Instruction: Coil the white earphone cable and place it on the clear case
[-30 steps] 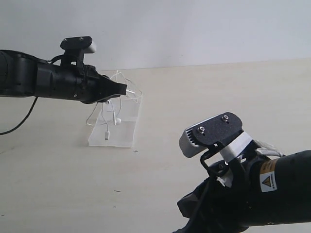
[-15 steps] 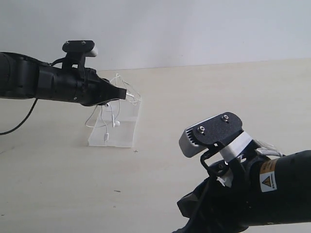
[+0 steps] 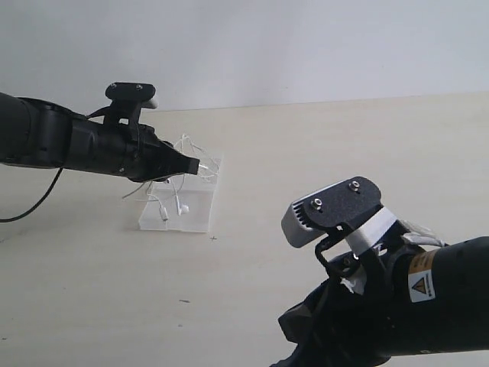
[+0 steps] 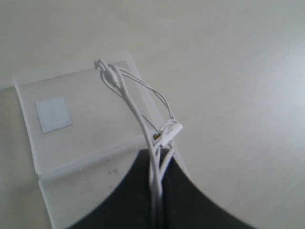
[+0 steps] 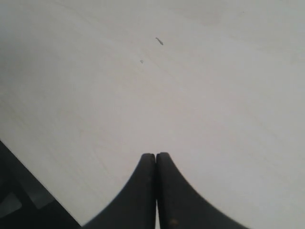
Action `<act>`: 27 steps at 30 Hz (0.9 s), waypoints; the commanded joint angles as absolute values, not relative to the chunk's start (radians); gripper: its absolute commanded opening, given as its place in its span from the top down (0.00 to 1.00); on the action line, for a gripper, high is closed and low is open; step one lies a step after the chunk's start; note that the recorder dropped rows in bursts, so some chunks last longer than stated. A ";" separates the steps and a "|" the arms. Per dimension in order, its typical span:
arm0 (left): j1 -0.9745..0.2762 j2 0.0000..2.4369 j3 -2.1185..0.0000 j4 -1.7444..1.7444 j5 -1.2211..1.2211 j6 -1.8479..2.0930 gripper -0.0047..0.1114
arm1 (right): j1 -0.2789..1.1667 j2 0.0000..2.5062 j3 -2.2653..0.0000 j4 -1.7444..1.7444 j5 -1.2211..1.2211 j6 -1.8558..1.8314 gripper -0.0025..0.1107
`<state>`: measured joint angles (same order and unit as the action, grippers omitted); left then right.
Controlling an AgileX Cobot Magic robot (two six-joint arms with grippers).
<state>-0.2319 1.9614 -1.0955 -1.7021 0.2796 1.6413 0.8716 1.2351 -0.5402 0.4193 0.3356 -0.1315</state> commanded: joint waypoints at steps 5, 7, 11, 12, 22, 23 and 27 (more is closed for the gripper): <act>-0.229 1.966 -1.104 -1.712 0.274 1.564 0.96 | 0.873 1.230 -0.536 0.420 0.308 -0.131 0.98; -0.229 1.966 -1.104 -1.719 0.256 1.535 0.96 | 0.873 1.230 -0.536 0.420 0.308 -0.131 0.98; -0.229 1.966 -1.104 -1.739 0.238 1.493 0.96 | 0.873 1.230 -0.536 0.420 0.306 -0.131 0.98; -0.229 1.966 -1.104 -1.739 0.236 1.474 0.96 | 0.873 1.230 -0.536 0.420 0.304 -0.131 0.98; -0.231 1.977 -1.104 -1.741 0.238 1.459 0.96 | 0.873 1.230 -0.536 0.420 0.289 -0.131 0.98; -0.231 1.982 -1.104 -1.741 0.238 1.456 0.96 | 0.873 1.230 -0.536 0.420 0.289 -0.131 0.98; -0.231 2.003 -1.104 -1.744 0.247 1.455 0.96 | 0.873 1.230 -0.536 0.420 0.289 -0.131 0.98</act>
<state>-0.2319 1.9924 -1.0986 -1.7319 0.2418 1.4623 0.8716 1.2351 -0.5402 0.4193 0.3027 -0.1315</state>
